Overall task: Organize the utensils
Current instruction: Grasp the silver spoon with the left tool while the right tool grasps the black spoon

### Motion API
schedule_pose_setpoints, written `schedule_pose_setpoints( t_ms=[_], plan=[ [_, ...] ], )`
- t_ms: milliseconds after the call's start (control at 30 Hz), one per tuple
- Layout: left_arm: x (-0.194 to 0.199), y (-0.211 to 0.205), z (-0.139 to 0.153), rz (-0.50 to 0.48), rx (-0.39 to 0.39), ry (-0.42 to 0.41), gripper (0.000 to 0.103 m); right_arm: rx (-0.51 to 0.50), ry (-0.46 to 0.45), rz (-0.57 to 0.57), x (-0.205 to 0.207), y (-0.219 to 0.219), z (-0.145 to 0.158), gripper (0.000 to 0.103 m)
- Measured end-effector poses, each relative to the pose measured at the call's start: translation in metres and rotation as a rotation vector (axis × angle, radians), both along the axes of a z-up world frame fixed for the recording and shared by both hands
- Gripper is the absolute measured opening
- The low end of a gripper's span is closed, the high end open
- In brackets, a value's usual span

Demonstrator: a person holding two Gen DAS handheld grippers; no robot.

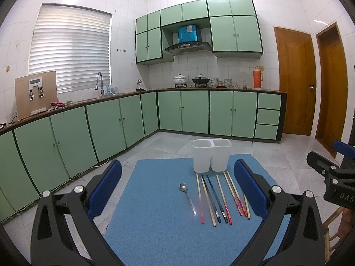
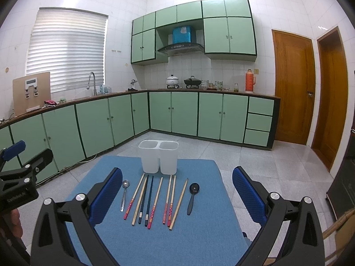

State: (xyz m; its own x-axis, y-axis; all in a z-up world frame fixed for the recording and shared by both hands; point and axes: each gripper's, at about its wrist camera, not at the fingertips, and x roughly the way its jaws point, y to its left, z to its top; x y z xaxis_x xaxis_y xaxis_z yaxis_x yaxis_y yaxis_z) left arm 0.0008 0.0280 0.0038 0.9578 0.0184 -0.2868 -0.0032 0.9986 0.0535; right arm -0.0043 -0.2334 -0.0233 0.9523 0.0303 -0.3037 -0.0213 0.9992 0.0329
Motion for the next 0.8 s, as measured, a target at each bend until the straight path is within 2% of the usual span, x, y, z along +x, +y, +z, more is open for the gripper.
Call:
schedule_pose_setpoints(
  t_ms=[233,533,800],
  plan=[
    [0.042,0.017,-0.014,0.043,-0.013,0.101,0.098,-0.016,0.062,-0.041,0.033,-0.012,-0.008,0.097],
    [0.133,0.047,-0.048,0.099,0.008,0.275,0.098,-0.04,0.162,-0.064,0.104,-0.029,-0.029,0.093],
    [0.205,0.035,-0.088,0.09,0.019,0.43,0.098,-0.019,0.293,-0.079,0.176,-0.044,-0.067,0.083]
  ],
)
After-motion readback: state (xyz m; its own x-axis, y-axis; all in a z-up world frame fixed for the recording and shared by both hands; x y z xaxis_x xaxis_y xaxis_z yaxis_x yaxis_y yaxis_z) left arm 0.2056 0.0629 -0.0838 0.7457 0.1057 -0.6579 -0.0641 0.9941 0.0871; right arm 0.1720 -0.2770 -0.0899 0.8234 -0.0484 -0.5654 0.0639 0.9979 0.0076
